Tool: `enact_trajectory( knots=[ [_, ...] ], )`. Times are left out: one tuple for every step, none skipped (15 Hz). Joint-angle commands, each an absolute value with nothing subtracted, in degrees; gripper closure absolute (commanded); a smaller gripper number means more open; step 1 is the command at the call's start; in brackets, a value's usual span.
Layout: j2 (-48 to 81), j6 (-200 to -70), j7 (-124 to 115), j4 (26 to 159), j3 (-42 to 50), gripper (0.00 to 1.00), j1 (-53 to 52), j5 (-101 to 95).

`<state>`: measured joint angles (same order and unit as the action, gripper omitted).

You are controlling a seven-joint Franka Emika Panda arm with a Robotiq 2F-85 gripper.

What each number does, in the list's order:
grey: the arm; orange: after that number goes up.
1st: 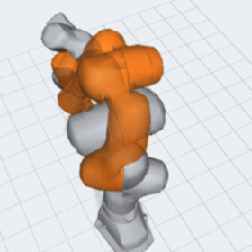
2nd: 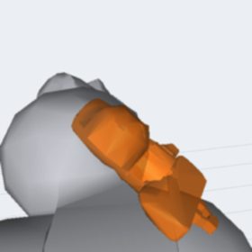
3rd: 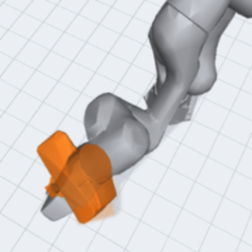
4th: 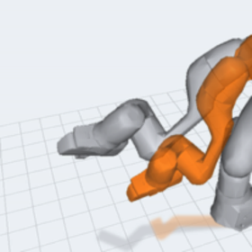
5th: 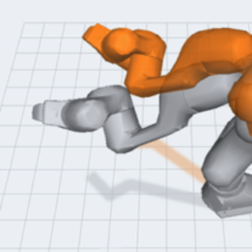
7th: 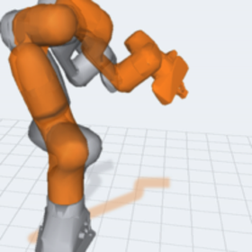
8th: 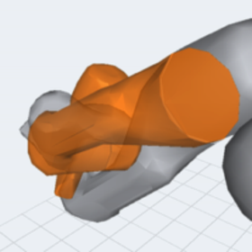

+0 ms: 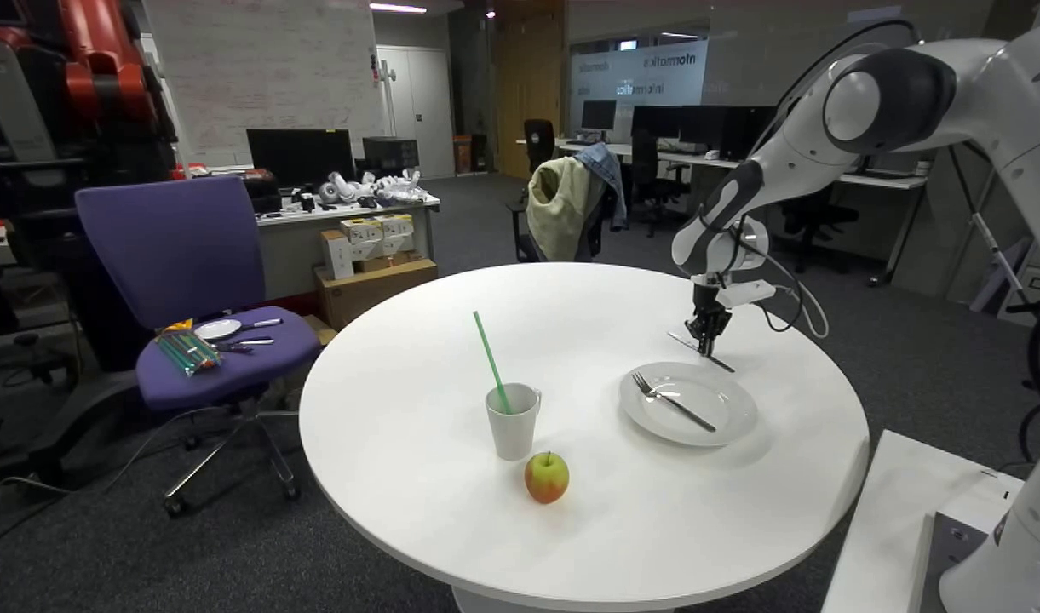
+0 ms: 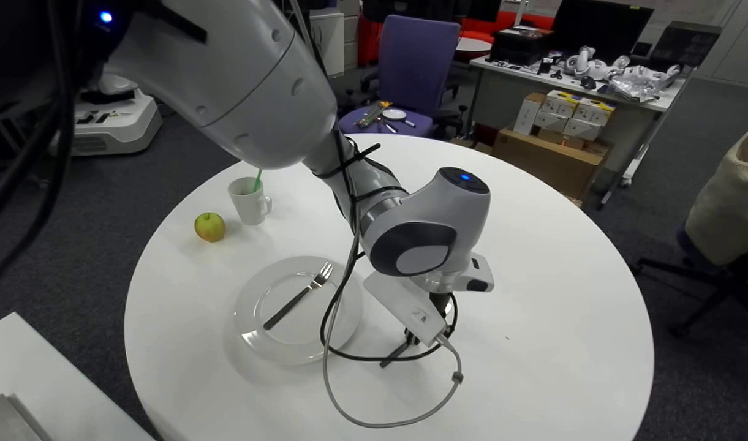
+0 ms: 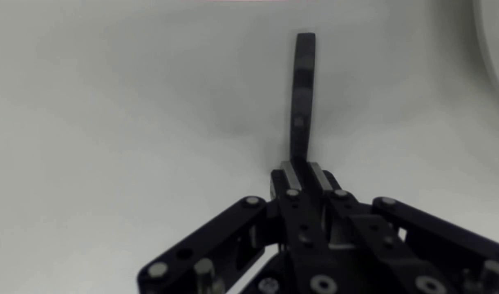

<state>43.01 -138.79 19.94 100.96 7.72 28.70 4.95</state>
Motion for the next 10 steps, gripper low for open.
enact_trajectory(
  knots=[
    [40.9,-139.2,20.5,103.5,7.2,0.98,29.3,5.9],
    [41.0,-139.2,20.5,103.4,7.3,0.98,29.3,5.9],
    [41.0,-139.2,20.4,103.4,7.3,0.98,29.3,5.9],
    [41.0,-139.1,20.4,103.4,7.3,0.98,29.3,5.9],
    [40.8,-139.3,20.4,103.7,7.3,0.98,29.3,5.9],
    [40.4,-139.7,20.6,104.2,7.3,0.98,29.4,5.9],
    [39.6,-140.4,20.7,105.1,7.3,0.98,29.4,5.9],
    [39.1,-140.5,20.8,105.5,7.4,0.98,29.3,5.8],
    [38.5,-141.0,20.5,106.1,7.6,0.98,29.0,5.6],
    [37.7,-141.2,20.3,106.7,7.9,0.98,28.7,5.3]
  ],
)
